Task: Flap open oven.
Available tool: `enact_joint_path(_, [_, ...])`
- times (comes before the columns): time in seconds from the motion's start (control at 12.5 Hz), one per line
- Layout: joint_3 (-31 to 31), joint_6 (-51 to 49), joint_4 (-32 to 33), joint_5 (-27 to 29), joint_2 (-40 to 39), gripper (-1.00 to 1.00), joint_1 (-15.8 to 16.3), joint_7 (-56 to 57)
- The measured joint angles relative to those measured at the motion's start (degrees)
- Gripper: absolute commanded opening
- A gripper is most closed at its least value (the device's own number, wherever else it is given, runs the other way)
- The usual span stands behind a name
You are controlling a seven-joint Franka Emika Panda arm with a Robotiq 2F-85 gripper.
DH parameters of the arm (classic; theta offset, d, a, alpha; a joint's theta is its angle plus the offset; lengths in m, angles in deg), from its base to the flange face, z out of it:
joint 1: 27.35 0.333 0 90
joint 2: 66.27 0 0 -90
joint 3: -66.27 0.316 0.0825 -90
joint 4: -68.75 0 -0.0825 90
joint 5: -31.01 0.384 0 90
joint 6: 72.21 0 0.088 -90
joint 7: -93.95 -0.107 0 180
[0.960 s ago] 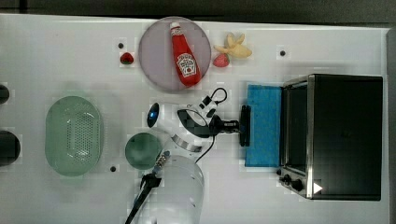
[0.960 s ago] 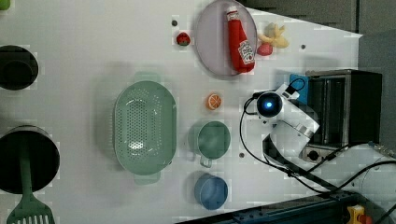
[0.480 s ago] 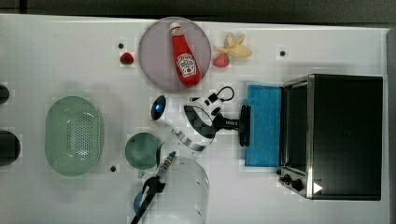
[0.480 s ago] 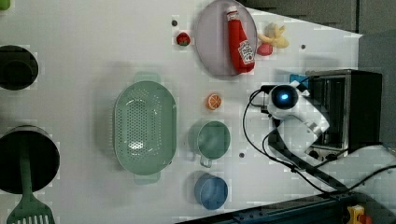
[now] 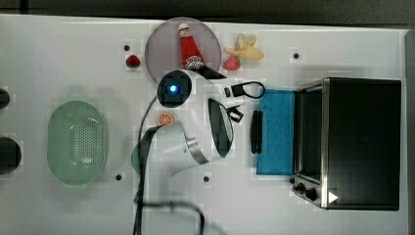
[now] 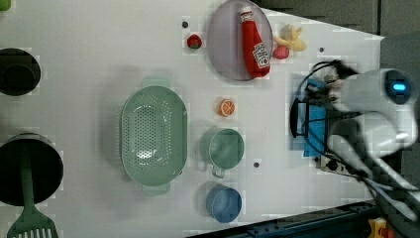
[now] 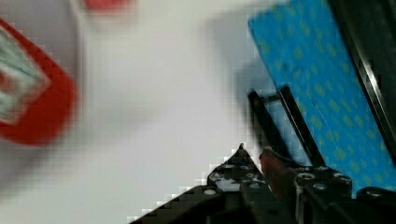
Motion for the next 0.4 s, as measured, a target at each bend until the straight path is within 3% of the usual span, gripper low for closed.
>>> enact_joint_path(0.4, [-0.13, -5.01, -2.57, 17.4, 16.45, -0.65, 0.32, 0.0])
